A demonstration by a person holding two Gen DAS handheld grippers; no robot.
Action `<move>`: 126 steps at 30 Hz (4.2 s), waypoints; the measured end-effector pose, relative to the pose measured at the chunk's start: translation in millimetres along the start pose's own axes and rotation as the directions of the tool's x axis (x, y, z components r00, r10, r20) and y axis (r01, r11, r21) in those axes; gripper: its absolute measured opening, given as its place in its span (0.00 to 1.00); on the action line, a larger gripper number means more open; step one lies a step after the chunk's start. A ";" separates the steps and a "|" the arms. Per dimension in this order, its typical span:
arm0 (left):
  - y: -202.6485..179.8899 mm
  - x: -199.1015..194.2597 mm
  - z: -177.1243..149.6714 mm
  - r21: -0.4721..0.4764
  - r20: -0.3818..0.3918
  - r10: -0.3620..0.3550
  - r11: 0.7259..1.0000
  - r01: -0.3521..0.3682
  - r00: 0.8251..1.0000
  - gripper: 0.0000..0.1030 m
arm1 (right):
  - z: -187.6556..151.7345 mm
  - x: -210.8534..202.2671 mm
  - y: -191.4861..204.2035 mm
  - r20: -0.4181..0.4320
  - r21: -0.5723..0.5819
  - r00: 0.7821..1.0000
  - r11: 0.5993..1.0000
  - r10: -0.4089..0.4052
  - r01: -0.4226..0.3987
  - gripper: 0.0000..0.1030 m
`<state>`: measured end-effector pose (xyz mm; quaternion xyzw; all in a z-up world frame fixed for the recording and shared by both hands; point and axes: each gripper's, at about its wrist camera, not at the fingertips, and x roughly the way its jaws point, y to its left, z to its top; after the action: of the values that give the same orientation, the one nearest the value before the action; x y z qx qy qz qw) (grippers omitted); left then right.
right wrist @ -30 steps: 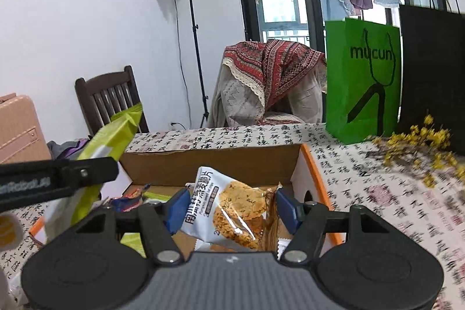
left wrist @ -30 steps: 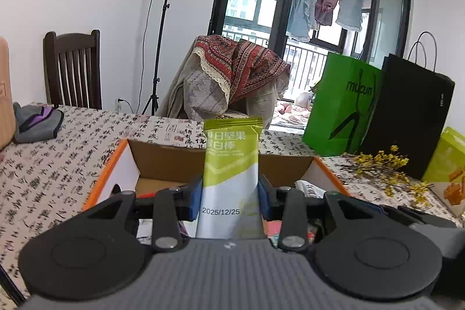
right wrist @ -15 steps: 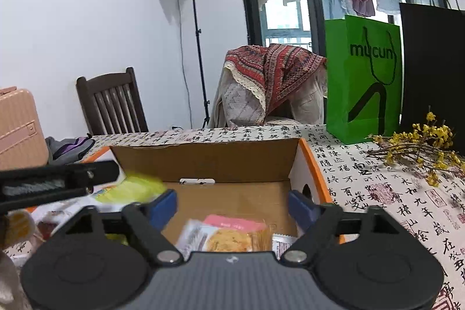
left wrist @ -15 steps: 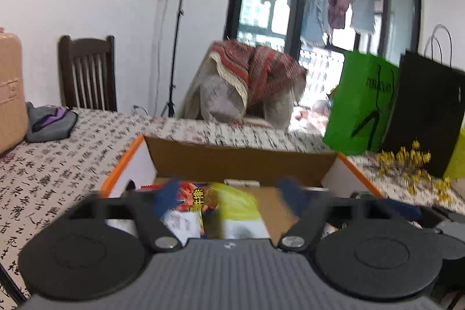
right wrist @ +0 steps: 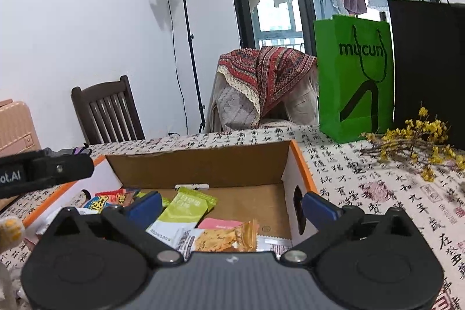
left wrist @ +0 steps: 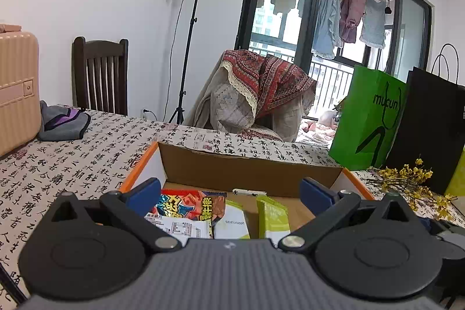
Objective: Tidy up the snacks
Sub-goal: 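Open both grippers to drop the packets into the box, then move both grippers back toward the remaining packets beside the box, then grasp a white sachet with the right gripper while the left gripper grasps another white sachet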
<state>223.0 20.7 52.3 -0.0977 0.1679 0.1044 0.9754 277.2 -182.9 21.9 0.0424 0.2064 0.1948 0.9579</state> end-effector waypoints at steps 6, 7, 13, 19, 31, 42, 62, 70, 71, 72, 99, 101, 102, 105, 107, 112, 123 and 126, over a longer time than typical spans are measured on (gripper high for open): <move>1.9 -12.8 13.5 -0.016 -0.023 -0.012 1.000 0.011 1.000 1.00 | 18.9 -22.8 3.5 0.033 -0.020 0.999 1.000 0.001 -0.001 1.00; 2.7 -16.3 15.7 -0.020 -0.024 -0.013 1.000 0.013 1.000 1.00 | 21.5 -26.9 3.3 0.037 -0.018 0.999 1.000 0.003 -0.002 1.00; 10.5 -41.4 22.8 -0.016 -0.028 -0.019 1.000 0.018 0.999 1.00 | 32.4 -55.1 1.6 0.049 -0.034 0.999 0.999 0.001 0.000 1.00; 26.6 -65.3 14.4 0.002 -0.059 -0.032 0.999 0.032 0.998 1.00 | 24.5 -80.3 -9.2 0.009 -0.048 1.000 0.999 0.003 -0.002 1.00; 82.4 -96.2 -35.9 0.013 -0.147 0.029 1.000 -0.027 0.989 1.00 | -25.5 -104.6 -49.6 -0.146 -0.060 0.988 0.997 -0.053 0.044 1.00; 112.9 -92.5 -70.6 -0.043 -0.209 0.032 0.998 -0.041 0.977 1.00 | -56.1 -92.2 -62.8 -0.273 -0.097 0.956 0.991 -0.112 0.088 1.00; 119.3 -90.4 -75.8 -0.085 -0.206 -0.009 0.996 -0.009 0.979 1.00 | -64.2 -51.3 -67.1 -0.320 -0.106 0.944 0.993 -0.086 0.054 0.83; 120.1 -90.1 -76.0 -0.090 -0.209 -0.011 0.996 -0.008 0.978 1.00 | -62.1 -68.2 -66.4 -0.294 -0.092 0.953 0.995 -0.071 0.046 0.53; 120.2 -90.1 -75.8 -0.091 -0.208 -0.011 0.996 -0.008 0.978 1.00 | -62.3 -71.7 -65.6 -0.288 -0.094 0.955 0.994 -0.075 0.050 0.53; 120.3 -90.4 -75.8 -0.092 -0.207 -0.011 0.996 -0.008 0.978 1.00 | -62.2 -75.1 -64.9 -0.280 -0.094 0.957 0.994 -0.078 0.054 0.53; 126.0 -56.3 -73.8 0.172 -0.369 0.195 0.975 -0.139 0.909 1.00 | -68.9 -108.8 -75.6 -0.104 0.070 0.993 0.995 -0.063 0.070 0.55; 126.1 -50.7 -77.6 0.171 -0.386 0.184 0.977 -0.125 0.904 1.00 | -69.5 -108.9 -74.8 -0.105 0.070 0.992 0.995 -0.064 0.071 0.55; 126.3 -49.3 -77.5 0.167 -0.386 0.172 0.979 -0.114 0.906 1.00 | -69.7 -108.8 -74.6 -0.105 0.069 0.992 0.995 -0.066 0.073 0.55; 127.7 -42.8 -75.2 0.161 -0.393 0.160 0.982 -0.103 0.906 1.00 | -70.0 -108.4 -74.3 -0.108 0.066 0.992 0.995 -0.070 0.077 0.55; 132.4 -38.1 -74.2 0.137 -0.391 0.149 0.985 -0.103 0.908 1.00 | -70.0 -108.4 -74.4 -0.109 0.065 0.991 0.995 -0.072 0.079 0.56; 136.8 -38.7 -74.3 0.120 -0.368 0.139 0.988 -0.101 0.919 1.00 | -70.4 -108.1 -74.3 -0.112 0.066 0.991 0.994 -0.077 0.084 0.56; 130.2 -50.1 -74.1 0.143 -0.323 0.110 0.987 -0.067 0.940 0.52 | -71.4 -106.9 -73.4 -0.116 0.058 0.990 0.994 -0.081 0.088 0.57; 134.2 -54.1 -73.0 0.117 -0.317 0.110 0.990 -0.076 0.942 0.46 | -71.4 -106.8 -73.2 -0.116 0.058 0.990 0.994 -0.081 0.088 0.57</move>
<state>119.0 123.7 -17.3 -0.0549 0.3347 0.1242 0.9325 184.2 -292.0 -14.5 0.0526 0.2684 0.1493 0.9502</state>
